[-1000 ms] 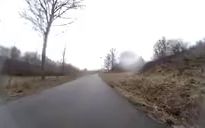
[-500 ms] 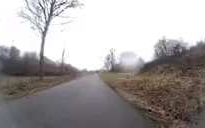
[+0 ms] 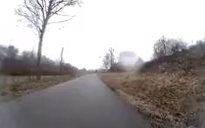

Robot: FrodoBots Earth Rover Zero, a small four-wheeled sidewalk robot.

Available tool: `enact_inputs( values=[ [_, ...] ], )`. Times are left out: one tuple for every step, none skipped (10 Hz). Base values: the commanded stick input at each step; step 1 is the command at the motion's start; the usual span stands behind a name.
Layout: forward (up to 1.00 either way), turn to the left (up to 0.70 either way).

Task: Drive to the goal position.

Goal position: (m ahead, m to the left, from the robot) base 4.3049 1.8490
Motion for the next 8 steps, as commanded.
enact_inputs(
  values=[
    [0.70,0.00],
    [0.69,0.00],
    [0.64,0.00],
    [0.59,0.00],
    [0.57,0.00],
    [0.57,0.00],
    [0.56,0.00],
    [0.56,0.00]
  ],
)
